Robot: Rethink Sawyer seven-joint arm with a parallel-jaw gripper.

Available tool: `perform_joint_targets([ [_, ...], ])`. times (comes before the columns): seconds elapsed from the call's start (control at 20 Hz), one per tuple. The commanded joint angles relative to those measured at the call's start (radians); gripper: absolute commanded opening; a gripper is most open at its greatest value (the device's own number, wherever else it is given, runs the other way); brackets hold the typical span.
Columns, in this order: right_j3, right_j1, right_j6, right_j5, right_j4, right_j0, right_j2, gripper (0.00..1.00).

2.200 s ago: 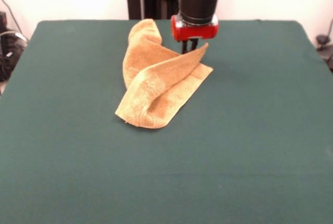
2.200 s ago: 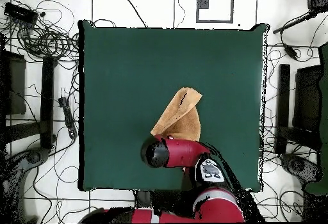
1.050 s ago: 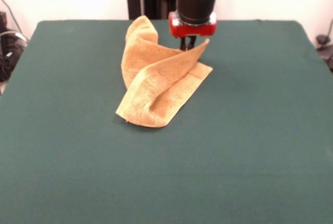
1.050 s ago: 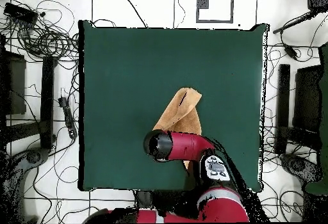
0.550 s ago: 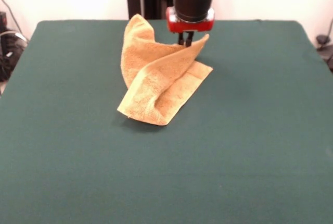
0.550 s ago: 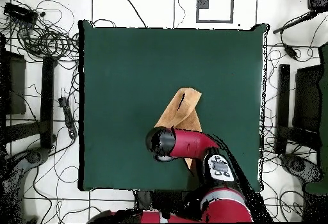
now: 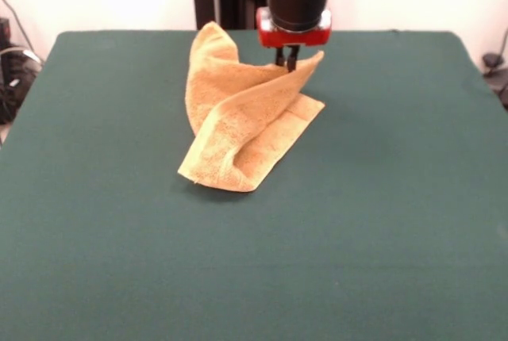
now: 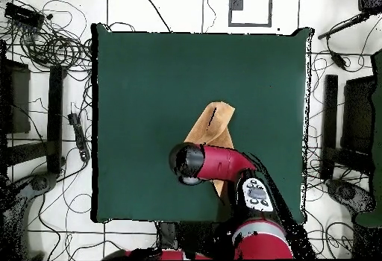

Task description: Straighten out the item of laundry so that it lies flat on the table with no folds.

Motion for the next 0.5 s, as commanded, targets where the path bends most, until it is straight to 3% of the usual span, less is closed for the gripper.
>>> perform_joint_targets([
  [0.05, -0.087, 0.011, 0.164, 0.144, 0.081, 0.049, 0.101, 0.00],
  [0.5, -0.131, 0.019, 0.158, 0.162, 0.082, 0.058, 0.095, 0.00],
])
